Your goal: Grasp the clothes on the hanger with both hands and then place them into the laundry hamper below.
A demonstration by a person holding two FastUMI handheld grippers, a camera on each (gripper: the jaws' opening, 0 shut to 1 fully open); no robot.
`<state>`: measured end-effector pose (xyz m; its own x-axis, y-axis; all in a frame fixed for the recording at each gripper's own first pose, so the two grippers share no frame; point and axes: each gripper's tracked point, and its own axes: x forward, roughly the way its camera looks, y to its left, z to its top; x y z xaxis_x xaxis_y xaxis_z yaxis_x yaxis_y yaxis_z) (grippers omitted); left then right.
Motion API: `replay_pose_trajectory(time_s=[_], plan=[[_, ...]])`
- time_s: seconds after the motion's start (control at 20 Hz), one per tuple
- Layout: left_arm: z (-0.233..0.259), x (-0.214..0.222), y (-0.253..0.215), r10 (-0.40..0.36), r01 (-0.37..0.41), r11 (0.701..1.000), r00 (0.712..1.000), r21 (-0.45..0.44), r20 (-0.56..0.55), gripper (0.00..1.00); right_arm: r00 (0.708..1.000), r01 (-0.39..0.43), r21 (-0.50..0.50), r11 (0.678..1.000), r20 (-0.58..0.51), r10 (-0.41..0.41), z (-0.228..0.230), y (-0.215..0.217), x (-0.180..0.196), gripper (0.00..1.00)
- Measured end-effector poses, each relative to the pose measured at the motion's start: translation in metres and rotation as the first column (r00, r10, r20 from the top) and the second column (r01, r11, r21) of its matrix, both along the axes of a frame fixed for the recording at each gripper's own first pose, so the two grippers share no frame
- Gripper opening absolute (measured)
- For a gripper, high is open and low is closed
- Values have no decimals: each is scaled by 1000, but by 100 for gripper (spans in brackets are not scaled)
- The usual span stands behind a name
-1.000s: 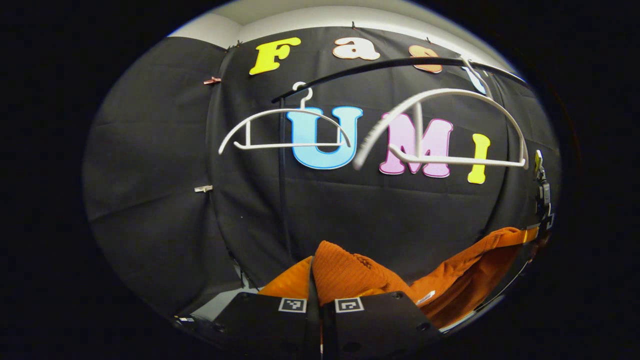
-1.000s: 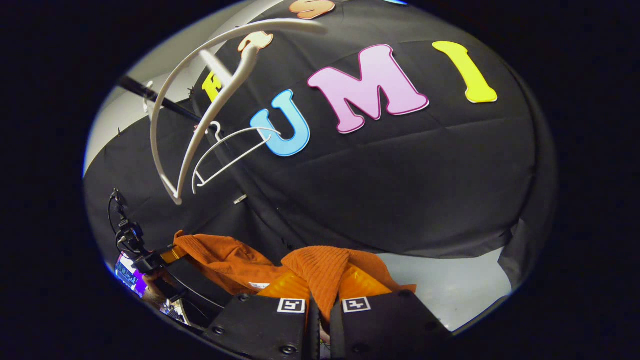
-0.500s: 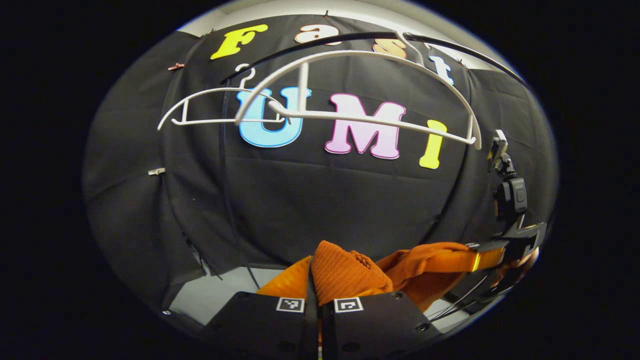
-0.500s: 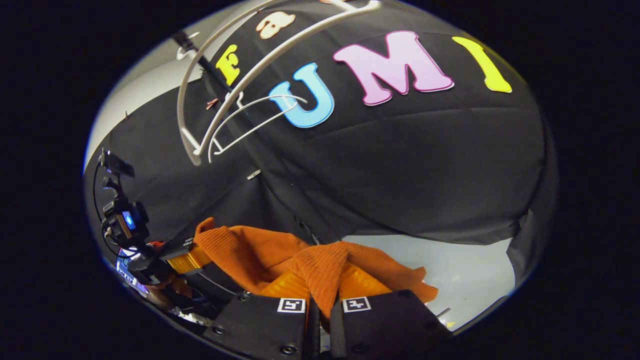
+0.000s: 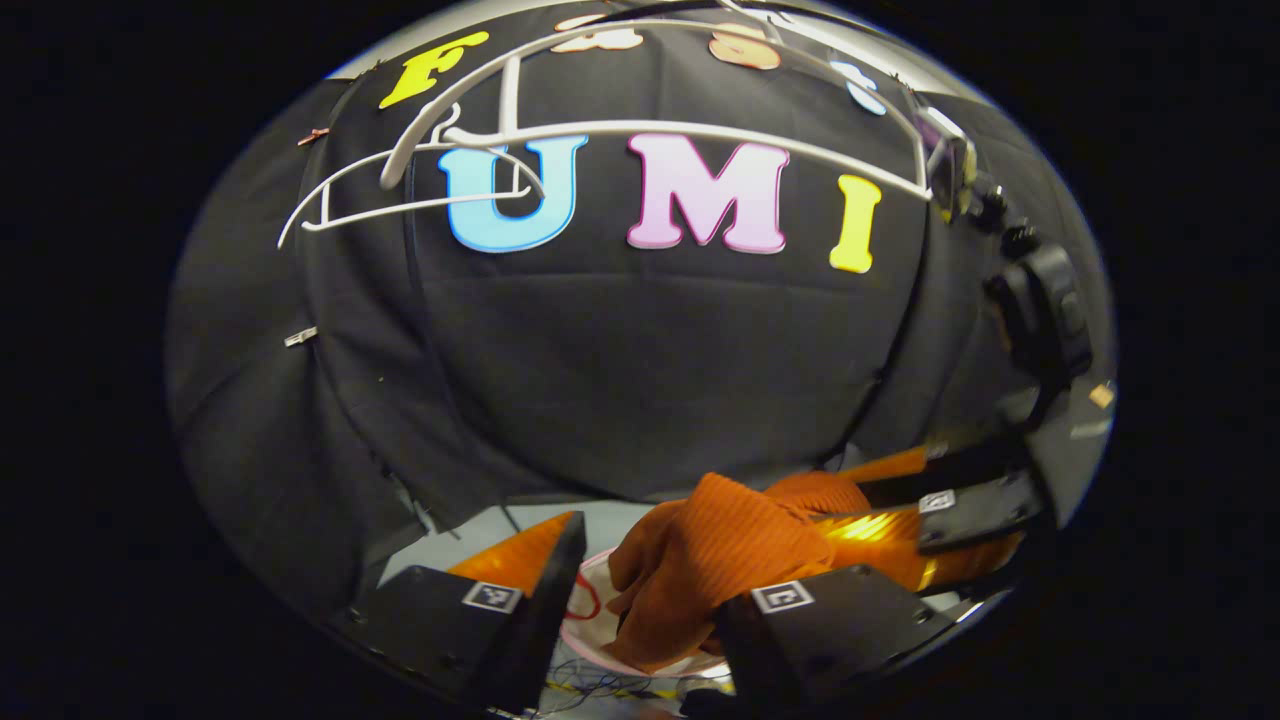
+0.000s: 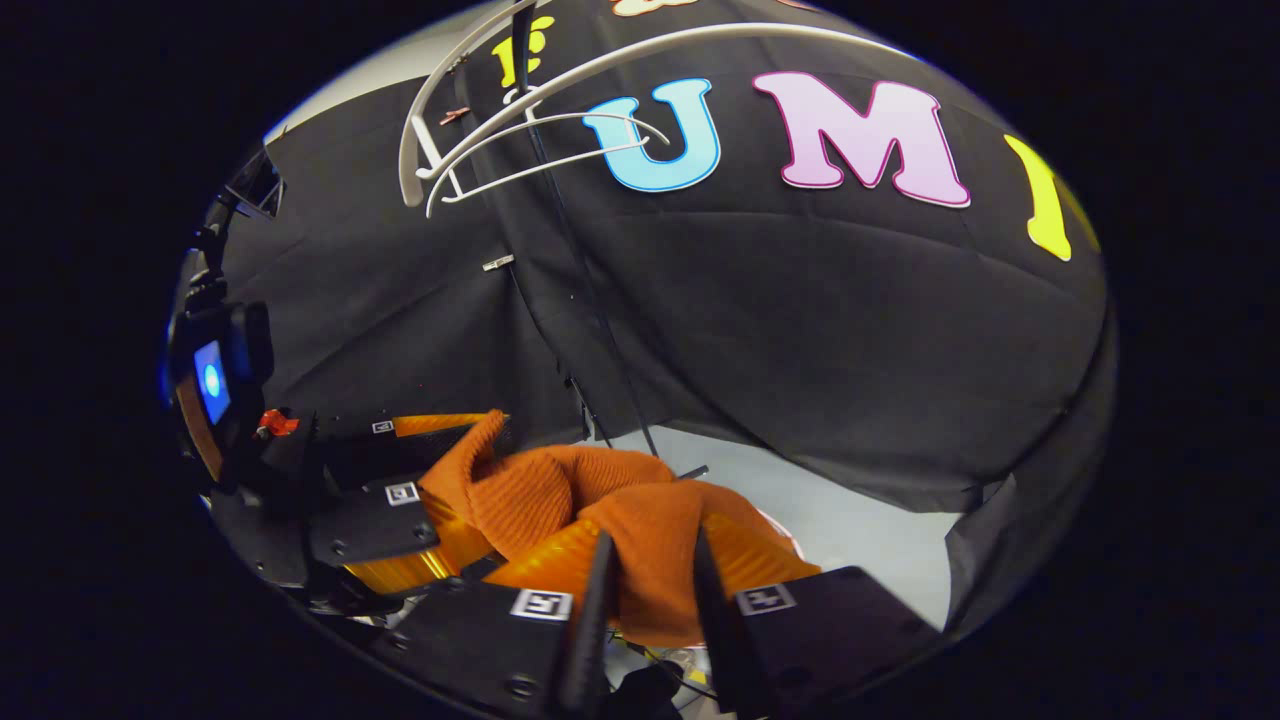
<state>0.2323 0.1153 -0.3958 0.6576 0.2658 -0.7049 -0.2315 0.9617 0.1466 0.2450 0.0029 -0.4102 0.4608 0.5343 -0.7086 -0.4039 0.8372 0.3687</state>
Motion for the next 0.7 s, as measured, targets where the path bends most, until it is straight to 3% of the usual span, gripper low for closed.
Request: replay_pose_trajectory(time_s=[0.1, 0.2, 0.35, 0.7], plan=[[-16, -15, 7, 8, -7, 1000, 998, 16, -69, 87, 1000, 24, 33, 999, 6, -24, 10, 0, 12, 75], [-28, -28, 4, 16, -18, 1000, 994, -15, -109, 91, 999, 31, 0, 1000, 25, -31, 6, -8, 18, 77], [-17, -16, 7, 29, -31, 999, 998, -38, -61, 97, 999, 41, -20, 999, 1, -41, -5, -18, 17, 82], [14, -3, 14, 41, -40, 998, 999, -39, 25, 97, 997, 82, -12, 997, -1, -82, -2, -27, 17, 83]])
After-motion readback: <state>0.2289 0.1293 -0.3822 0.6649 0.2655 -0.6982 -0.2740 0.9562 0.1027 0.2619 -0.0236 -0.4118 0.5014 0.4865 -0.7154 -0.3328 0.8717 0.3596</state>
